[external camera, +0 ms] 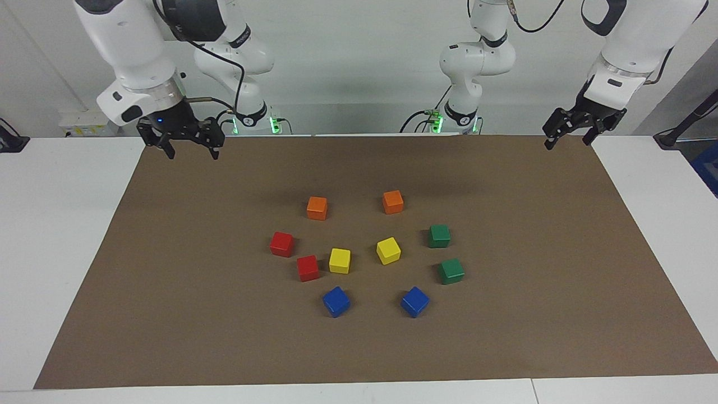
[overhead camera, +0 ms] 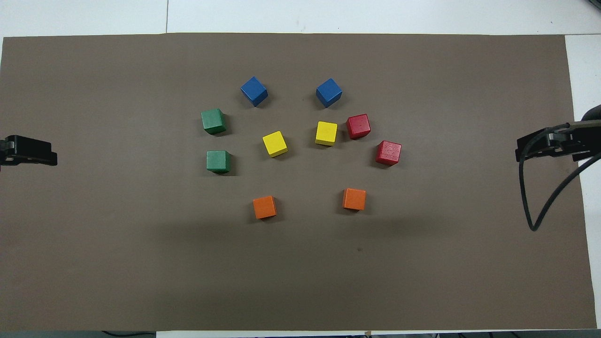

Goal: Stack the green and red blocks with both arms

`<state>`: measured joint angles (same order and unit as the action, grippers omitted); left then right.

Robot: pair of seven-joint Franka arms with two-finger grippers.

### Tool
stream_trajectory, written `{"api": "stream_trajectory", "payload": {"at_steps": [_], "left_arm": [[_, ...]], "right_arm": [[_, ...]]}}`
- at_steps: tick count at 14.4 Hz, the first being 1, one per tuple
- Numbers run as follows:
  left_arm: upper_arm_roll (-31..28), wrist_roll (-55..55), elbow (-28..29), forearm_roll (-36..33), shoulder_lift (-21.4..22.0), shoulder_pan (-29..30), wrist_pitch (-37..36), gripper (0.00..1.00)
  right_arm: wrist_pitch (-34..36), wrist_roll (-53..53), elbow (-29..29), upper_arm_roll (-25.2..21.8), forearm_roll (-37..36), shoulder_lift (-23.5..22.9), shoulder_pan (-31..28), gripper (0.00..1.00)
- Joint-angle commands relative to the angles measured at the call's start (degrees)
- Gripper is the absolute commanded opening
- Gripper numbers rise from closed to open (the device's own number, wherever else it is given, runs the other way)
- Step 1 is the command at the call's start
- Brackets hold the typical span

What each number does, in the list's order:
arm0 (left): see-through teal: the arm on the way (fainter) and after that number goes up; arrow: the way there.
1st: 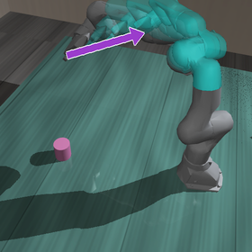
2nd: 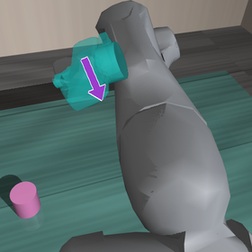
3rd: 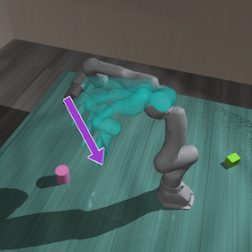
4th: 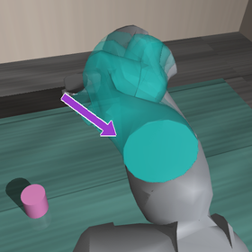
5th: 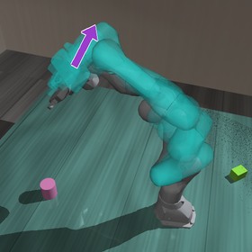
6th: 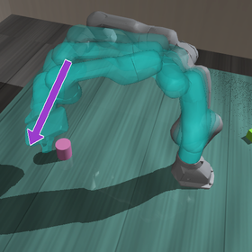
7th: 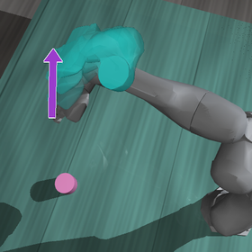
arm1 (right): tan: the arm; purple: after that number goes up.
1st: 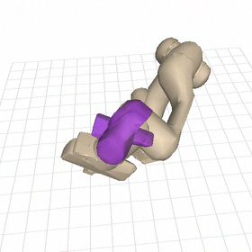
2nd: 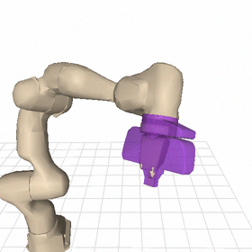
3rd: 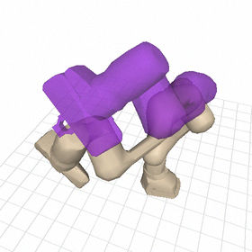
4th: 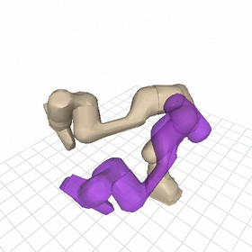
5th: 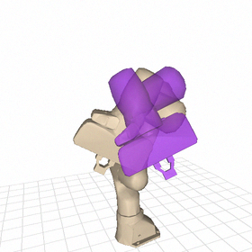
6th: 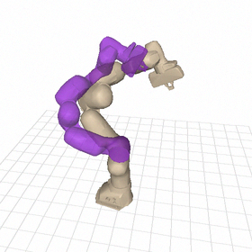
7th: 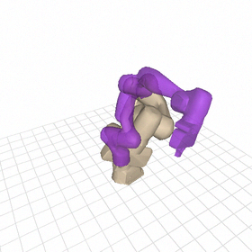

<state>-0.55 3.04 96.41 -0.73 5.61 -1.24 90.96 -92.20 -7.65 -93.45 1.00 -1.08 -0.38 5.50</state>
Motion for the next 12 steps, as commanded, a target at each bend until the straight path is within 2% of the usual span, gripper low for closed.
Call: {"api": "stream_trajectory", "payload": {"at_steps": [1,4,6,12], "left_arm": [[-0.5,-0.5,0.4,0.1,0.4,-1.6,-1.0,1.00],[-0.4,-0.8,2.4,0.1,1.4,-1.8,-0.1,1.00],[-0.4,-0.1,5.0,0.2,2.5,-4.4,2.1,1.00],[-0.2,8.8,14.5,0.2,6.7,-10.0,11.3,1.00]], "right_arm": [[-6.9,-1.3,-1.4,0.1,3.0,-4.5,1.0,0.99],[-14.0,-3.9,-1.6,0.1,3.4,-9.7,3.4,0.99],[-17.3,-6.1,-1.6,0.1,3.4,-12.0,3.9,0.98],[-20.4,-13.6,-1.3,0.1,2.9,-16.0,6.5,0.92]]}}
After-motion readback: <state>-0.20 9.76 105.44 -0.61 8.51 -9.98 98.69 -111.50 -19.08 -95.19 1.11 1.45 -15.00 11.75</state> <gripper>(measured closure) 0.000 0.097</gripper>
